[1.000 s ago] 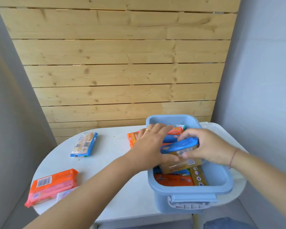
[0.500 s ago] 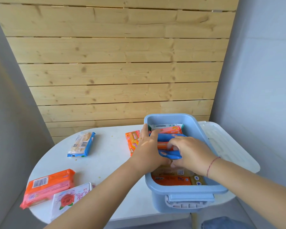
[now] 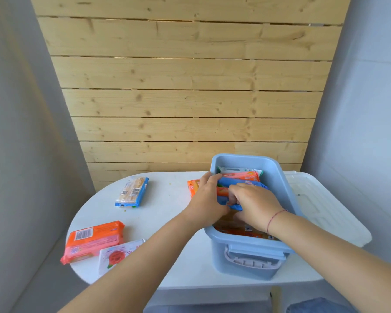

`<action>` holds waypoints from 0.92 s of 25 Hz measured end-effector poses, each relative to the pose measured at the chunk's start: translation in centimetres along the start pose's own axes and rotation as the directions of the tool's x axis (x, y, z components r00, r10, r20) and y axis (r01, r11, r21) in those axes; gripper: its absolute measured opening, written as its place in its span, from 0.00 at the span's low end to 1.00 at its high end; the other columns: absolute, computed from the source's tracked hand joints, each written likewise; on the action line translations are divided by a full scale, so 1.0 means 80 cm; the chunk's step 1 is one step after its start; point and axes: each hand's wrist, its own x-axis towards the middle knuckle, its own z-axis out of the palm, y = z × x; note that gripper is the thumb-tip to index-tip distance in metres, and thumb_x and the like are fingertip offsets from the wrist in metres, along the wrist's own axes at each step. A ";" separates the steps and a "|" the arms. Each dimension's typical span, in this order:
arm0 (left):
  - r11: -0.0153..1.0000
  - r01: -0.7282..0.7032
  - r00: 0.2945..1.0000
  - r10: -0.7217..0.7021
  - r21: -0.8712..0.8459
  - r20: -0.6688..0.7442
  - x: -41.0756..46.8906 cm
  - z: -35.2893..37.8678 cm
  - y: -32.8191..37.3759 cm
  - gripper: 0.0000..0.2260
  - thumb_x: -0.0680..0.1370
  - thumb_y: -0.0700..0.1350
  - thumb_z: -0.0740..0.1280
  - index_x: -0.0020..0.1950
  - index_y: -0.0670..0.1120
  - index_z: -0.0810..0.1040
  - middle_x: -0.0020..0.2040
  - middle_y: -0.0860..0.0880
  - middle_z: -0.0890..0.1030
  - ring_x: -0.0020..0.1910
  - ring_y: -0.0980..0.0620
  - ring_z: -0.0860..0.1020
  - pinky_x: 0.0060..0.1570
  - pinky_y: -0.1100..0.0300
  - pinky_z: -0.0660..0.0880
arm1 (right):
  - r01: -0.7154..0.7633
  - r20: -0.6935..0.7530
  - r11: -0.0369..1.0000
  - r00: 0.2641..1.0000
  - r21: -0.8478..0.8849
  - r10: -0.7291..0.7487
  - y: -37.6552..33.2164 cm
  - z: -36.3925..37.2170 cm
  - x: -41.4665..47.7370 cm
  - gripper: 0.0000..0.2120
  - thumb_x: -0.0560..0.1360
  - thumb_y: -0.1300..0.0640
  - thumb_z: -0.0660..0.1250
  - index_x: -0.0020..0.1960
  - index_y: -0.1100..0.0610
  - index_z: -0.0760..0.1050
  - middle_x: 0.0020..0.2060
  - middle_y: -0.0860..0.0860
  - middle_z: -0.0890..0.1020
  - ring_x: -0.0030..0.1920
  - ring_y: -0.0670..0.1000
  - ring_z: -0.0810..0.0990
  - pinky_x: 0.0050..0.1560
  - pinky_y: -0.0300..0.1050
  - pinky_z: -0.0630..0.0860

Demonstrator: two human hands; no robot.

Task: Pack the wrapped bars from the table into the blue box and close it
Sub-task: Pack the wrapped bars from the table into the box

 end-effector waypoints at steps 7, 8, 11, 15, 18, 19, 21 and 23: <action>0.990 0.110 0.984 -0.122 -0.091 -0.128 -0.044 -0.060 -0.056 0.24 0.76 0.56 0.64 0.70 0.50 0.68 0.68 0.49 0.71 0.65 0.53 0.70 0.54 0.69 0.61 | 0.080 -0.283 0.983 0.959 0.166 -0.031 -0.078 -0.020 0.001 0.04 0.71 0.60 0.66 0.45 0.53 0.75 0.46 0.49 0.77 0.50 0.52 0.77 0.47 0.49 0.75; 0.992 0.112 0.977 -0.120 -0.057 -0.176 -0.054 -0.079 -0.077 0.20 0.77 0.52 0.64 0.68 0.49 0.70 0.68 0.48 0.72 0.65 0.52 0.71 0.52 0.71 0.61 | 0.115 -0.286 0.978 0.956 0.174 -0.062 -0.095 -0.021 0.003 0.05 0.71 0.59 0.66 0.46 0.52 0.75 0.47 0.49 0.77 0.50 0.52 0.77 0.47 0.49 0.75; 0.942 0.246 0.958 -0.201 0.229 -0.202 -0.086 -0.148 -0.158 0.22 0.75 0.40 0.66 0.70 0.46 0.69 0.72 0.46 0.69 0.69 0.47 0.68 0.62 0.66 0.62 | 0.204 -0.229 0.958 0.961 0.204 -0.156 -0.140 -0.010 0.015 0.06 0.71 0.58 0.66 0.48 0.52 0.75 0.48 0.48 0.76 0.51 0.52 0.77 0.49 0.47 0.74; 0.724 0.429 0.834 -0.548 0.541 0.072 -0.143 -0.207 -0.254 0.39 0.69 0.44 0.72 0.76 0.48 0.56 0.75 0.48 0.61 0.73 0.46 0.60 0.71 0.51 0.60 | 0.282 0.046 0.930 0.953 0.238 -0.301 -0.195 0.047 0.035 0.22 0.68 0.50 0.71 0.60 0.52 0.71 0.59 0.51 0.73 0.60 0.53 0.72 0.59 0.46 0.69; 0.686 0.449 0.829 -0.559 0.572 0.019 -0.166 -0.207 -0.285 0.42 0.68 0.48 0.73 0.77 0.50 0.54 0.74 0.50 0.63 0.73 0.46 0.61 0.70 0.49 0.62 | 0.320 0.364 0.939 0.866 0.126 -0.343 -0.228 0.114 0.044 0.40 0.65 0.46 0.74 0.71 0.54 0.61 0.68 0.54 0.67 0.68 0.56 0.66 0.67 0.51 0.65; 0.704 0.457 0.846 -0.533 0.544 -0.020 -0.168 -0.206 -0.290 0.40 0.69 0.50 0.72 0.76 0.50 0.56 0.74 0.49 0.64 0.71 0.45 0.63 0.69 0.51 0.64 | 0.313 0.406 0.944 0.853 0.107 -0.329 -0.234 0.132 0.045 0.42 0.65 0.45 0.74 0.72 0.54 0.59 0.69 0.54 0.67 0.69 0.57 0.65 0.68 0.51 0.64; 0.753 0.455 0.874 -0.480 0.476 -0.075 -0.167 -0.205 -0.296 0.35 0.68 0.53 0.73 0.72 0.49 0.63 0.67 0.49 0.71 0.66 0.46 0.68 0.63 0.53 0.70 | 0.273 0.386 0.954 0.873 0.121 -0.299 -0.238 0.157 0.048 0.41 0.65 0.44 0.74 0.72 0.54 0.59 0.68 0.53 0.68 0.68 0.56 0.66 0.67 0.50 0.64; 0.776 0.459 0.882 -0.459 0.433 -0.112 -0.168 -0.204 -0.300 0.30 0.65 0.55 0.73 0.65 0.50 0.70 0.59 0.51 0.75 0.58 0.49 0.73 0.55 0.56 0.74 | 0.275 0.260 0.953 0.918 0.122 -0.299 -0.240 0.159 0.047 0.34 0.65 0.46 0.73 0.66 0.53 0.65 0.62 0.52 0.71 0.63 0.55 0.69 0.61 0.48 0.67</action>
